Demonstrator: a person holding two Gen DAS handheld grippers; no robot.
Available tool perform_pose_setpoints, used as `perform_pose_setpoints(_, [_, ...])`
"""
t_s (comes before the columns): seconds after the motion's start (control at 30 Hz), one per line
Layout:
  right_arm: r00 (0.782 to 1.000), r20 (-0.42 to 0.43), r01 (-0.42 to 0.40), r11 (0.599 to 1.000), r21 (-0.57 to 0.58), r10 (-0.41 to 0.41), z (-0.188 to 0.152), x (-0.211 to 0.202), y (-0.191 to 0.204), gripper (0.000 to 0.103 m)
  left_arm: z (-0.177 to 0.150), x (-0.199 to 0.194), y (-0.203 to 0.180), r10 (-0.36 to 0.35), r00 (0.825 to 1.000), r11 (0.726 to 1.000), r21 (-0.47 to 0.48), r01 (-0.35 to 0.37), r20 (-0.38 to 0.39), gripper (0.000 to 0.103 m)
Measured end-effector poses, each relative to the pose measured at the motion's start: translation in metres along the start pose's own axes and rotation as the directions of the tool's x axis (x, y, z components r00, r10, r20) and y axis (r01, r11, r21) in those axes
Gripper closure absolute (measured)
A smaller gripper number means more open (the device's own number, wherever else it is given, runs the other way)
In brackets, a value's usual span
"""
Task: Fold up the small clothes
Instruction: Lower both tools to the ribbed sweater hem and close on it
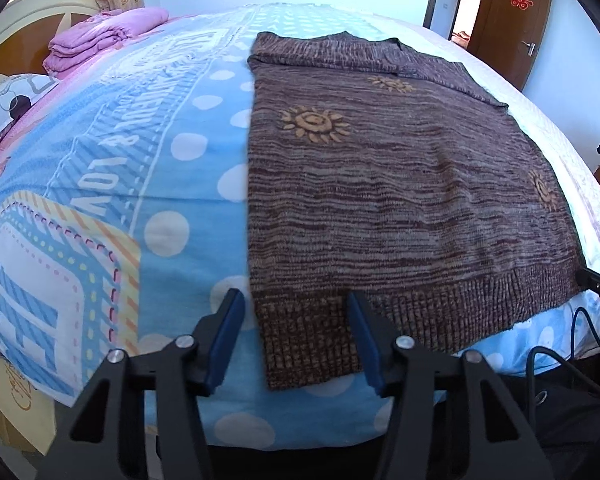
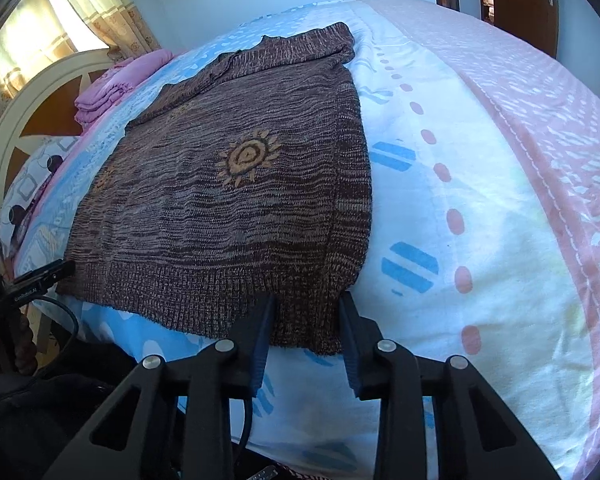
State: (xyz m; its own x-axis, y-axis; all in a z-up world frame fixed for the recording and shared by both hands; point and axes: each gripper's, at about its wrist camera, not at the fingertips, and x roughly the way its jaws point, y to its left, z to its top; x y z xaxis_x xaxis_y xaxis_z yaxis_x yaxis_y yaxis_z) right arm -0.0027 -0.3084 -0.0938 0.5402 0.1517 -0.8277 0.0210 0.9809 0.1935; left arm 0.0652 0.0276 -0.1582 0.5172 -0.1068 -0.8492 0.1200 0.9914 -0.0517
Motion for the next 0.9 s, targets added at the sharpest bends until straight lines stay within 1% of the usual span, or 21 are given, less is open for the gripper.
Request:
perform_pose_setpoints(0.1, [1.000, -0.003, -0.023, 0.999, 0.023, 0.023, -0.0006, 0.0016, -0.0051, 0.070, 0.0001, 0.0016, -0.0007, 0.010, 1.000, 1.000, 0.004, -0.010, -0.001, 0.044])
perform_pose_setpoints(0.2, [1.000, -0.004, -0.021, 1.000, 0.017, 0.021, -0.0013, 0.0018, -0.0043, 0.070, -0.0002, 0.0019, -0.0008, 0.009, 1.000, 1.000, 0.004, -0.009, -0.003, 0.044])
perform_pose_setpoints(0.27, [1.000, 0.005, -0.015, 1.000, 0.014, 0.015, -0.0020, -0.0002, -0.0035, 0.078, 0.0004, 0.0025, -0.0015, 0.002, 1.000, 1.000, 0.008, -0.002, -0.002, 0.045])
perform_pose_setpoints(0.3, [1.000, 0.013, -0.018, 1.000, 0.011, 0.018, -0.0023, -0.0016, -0.0028, 0.086, 0.0015, 0.0032, -0.0021, -0.001, 1.000, 1.000, 0.009, 0.001, -0.001, 0.048])
perform_pose_setpoints(0.33, [0.999, 0.019, -0.036, 0.999, 0.015, 0.036, -0.0024, -0.0032, -0.0028, 0.089, 0.0018, 0.0027, -0.0020, -0.008, 1.000, 1.000, 0.012, 0.008, 0.000, 0.052])
perform_pose_setpoints(0.4, [0.998, 0.027, -0.063, 0.997, 0.033, 0.062, -0.0022, -0.0047, -0.0043, 0.089, 0.0027, -0.0004, -0.0015, -0.028, 1.000, 0.999, 0.023, 0.028, 0.004, 0.077])
perform_pose_setpoints(0.47, [0.997, 0.018, -0.069, 0.997, 0.036, 0.069, -0.0026, -0.0028, -0.0053, 0.089, 0.0033, -0.0021, -0.0020, -0.047, 0.999, 0.999, 0.028, 0.047, 0.004, 0.086])
perform_pose_setpoints(0.6, [0.996, 0.003, -0.087, 0.995, 0.045, 0.087, -0.0030, 0.0012, -0.0079, 0.086, 0.0030, -0.0009, -0.0009, -0.053, 0.999, 0.998, 0.025, 0.053, 0.003, 0.086])
perform_pose_setpoints(0.63, [0.996, 0.002, -0.093, 0.995, 0.047, 0.093, -0.0035, 0.0020, -0.0087, 0.086, 0.0029, -0.0004, -0.0007, -0.048, 0.999, 0.999, 0.025, 0.048, 0.002, 0.084])
perform_pose_setpoints(0.67, [0.996, 0.002, -0.095, 0.994, 0.045, 0.095, -0.0037, 0.0014, -0.0091, 0.086, 0.0029, 0.0003, -0.0006, -0.033, 0.999, 0.999, 0.023, 0.033, 0.001, 0.078])
perform_pose_setpoints(0.7, [0.996, 0.001, -0.090, 0.995, 0.038, 0.090, -0.0039, 0.0005, -0.0075, 0.087, 0.0032, 0.0005, -0.0002, -0.028, 1.000, 0.999, 0.016, 0.028, 0.002, 0.069])
perform_pose_setpoints(0.73, [0.996, 0.002, -0.085, 0.996, 0.029, 0.085, -0.0039, -0.0002, -0.0060, 0.087, 0.0033, 0.0009, 0.0014, -0.017, 1.000, 1.000, 0.005, 0.016, 0.001, 0.063])
perform_pose_setpoints(0.77, [0.996, 0.006, -0.084, 0.996, 0.029, 0.083, -0.0043, -0.0013, -0.0052, 0.088, 0.0033, 0.0008, 0.0038, -0.020, 1.000, 1.000, -0.006, 0.020, 0.001, 0.061])
perform_pose_setpoints(0.8, [0.996, 0.006, -0.089, 0.996, 0.031, 0.089, -0.0045, -0.0022, -0.0050, 0.092, 0.0033, 0.0001, 0.0047, -0.035, 0.999, 0.999, -0.003, 0.035, 0.001, 0.071])
perform_pose_setpoints(0.83, [0.994, 0.007, -0.107, 0.994, 0.034, 0.107, -0.0042, -0.0035, -0.0050, 0.092, 0.0031, -0.0004, 0.0042, -0.051, 0.999, 0.999, 0.006, 0.051, 0.001, 0.086])
perform_pose_setpoints(0.87, [0.993, 0.013, -0.119, 0.992, 0.040, 0.119, -0.0034, -0.0046, -0.0055, 0.093, 0.0036, -0.0017, 0.0040, -0.094, 0.996, 0.996, 0.010, 0.094, -0.006, 0.093])
perform_pose_setpoints(0.9, [0.990, 0.024, -0.137, 0.989, 0.047, 0.136, -0.0024, -0.0073, -0.0059, 0.093, 0.0042, -0.0038, 0.0038, -0.096, 0.995, 0.995, 0.008, 0.096, 0.000, 0.093])
